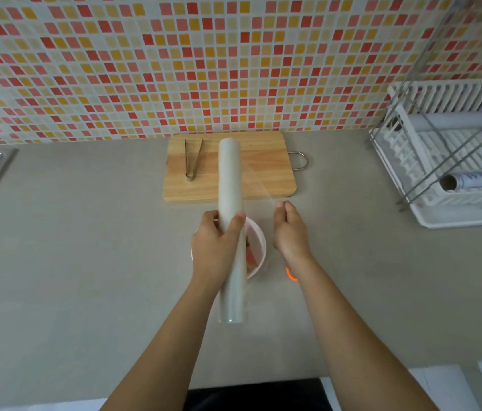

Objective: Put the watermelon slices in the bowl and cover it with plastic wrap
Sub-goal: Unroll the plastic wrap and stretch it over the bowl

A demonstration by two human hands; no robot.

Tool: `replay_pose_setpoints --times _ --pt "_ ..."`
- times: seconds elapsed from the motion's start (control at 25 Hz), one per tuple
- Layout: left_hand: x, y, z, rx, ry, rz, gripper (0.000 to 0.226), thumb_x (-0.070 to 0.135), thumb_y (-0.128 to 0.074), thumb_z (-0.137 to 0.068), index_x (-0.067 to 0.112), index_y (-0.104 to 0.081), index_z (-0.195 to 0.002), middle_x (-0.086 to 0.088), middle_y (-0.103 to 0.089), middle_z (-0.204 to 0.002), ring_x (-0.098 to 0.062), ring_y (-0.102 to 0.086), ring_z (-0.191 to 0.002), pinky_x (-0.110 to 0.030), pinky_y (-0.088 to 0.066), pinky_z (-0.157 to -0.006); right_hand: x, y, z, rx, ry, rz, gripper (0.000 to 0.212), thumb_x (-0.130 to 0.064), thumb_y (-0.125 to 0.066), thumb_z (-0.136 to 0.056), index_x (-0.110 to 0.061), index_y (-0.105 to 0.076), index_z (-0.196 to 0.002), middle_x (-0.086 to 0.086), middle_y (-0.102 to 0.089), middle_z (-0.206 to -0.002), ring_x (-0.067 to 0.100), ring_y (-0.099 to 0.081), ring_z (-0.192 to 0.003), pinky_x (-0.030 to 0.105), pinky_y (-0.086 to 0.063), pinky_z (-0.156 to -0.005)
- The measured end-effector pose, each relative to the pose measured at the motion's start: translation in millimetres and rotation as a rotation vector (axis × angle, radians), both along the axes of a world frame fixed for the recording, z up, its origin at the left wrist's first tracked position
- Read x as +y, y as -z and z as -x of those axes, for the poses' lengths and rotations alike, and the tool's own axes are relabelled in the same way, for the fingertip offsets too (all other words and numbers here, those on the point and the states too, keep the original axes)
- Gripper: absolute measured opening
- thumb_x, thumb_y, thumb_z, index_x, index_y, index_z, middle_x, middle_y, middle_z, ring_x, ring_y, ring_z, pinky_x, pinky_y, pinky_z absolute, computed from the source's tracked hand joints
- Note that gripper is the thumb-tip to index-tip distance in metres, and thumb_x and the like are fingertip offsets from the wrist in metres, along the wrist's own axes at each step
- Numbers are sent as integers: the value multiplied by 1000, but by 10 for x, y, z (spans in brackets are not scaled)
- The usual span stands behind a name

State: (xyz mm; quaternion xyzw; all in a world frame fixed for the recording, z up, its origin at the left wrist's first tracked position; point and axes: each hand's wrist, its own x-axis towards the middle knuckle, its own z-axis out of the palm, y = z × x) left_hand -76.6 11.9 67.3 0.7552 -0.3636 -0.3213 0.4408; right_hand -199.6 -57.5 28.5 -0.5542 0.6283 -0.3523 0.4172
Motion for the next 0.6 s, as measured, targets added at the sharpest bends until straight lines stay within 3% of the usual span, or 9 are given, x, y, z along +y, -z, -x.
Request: replay_pose_setpoints --times 0.08,0.16,0.28,0.36,0.48,0.6 --pt "-16 -17 11 -47 9 30 30 52 -64 -82 31 -51 -99 20 -59 -79 9 -57 -68 -13 -40 -53 38 -71 -11 -154 29 -160 43 -54 -24 -93 -23 -50 -80 -7 -54 -69 9 -49 -59 30 -40 -62" --pt "-68 -43 6 -74 6 60 33 52 -65 -81 29 -52 -100 20 -60 -82 6 -58 -75 -16 -42 -57 82 -178 -8 -313 40 -388 68 -73 -14 -83 -21 -58 -87 -5 -64 -67 12 -56 -56 29 -45 -57" --pt "-184 -129 -9 -108 -13 133 33 52 -64 -82 27 -51 -100 19 -59 -85 6 -58 -77 -12 -42 -58 215 -319 -43 -377 -109 -537 78 -81 -14 -76 -19 -60 -70 -7 -60 -49 12 -55 -45 25 -44 -53" --pt "-268 -186 4 -145 -3 199 34 49 -65 -83 25 -50 -102 16 -59 -87 1 -59 -79 -14 -44 -63 330 -383 -114 -337 -167 -469 65 -70 -22 -84 -23 -56 -55 -8 -54 -43 11 -52 -41 29 -46 -55" --pt "-346 -248 52 -183 -2 261 38 45 -65 -85 18 -52 -108 6 -61 -95 -14 -61 -84 -26 -49 -70 424 -378 -177 -296 -41 -214 57 -50 -27 -95 -22 -46 -49 -8 -49 -36 8 -49 -37 29 -43 -53" --pt "-375 -295 49 -206 25 259 41 46 -64 -86 15 -54 -111 10 -59 -89 -7 -59 -77 -18 -45 -65 411 -318 -118 -284 36 -58 48 -45 -29 -97 -22 -38 -56 -8 -42 -43 9 -43 -44 28 -36 -53"
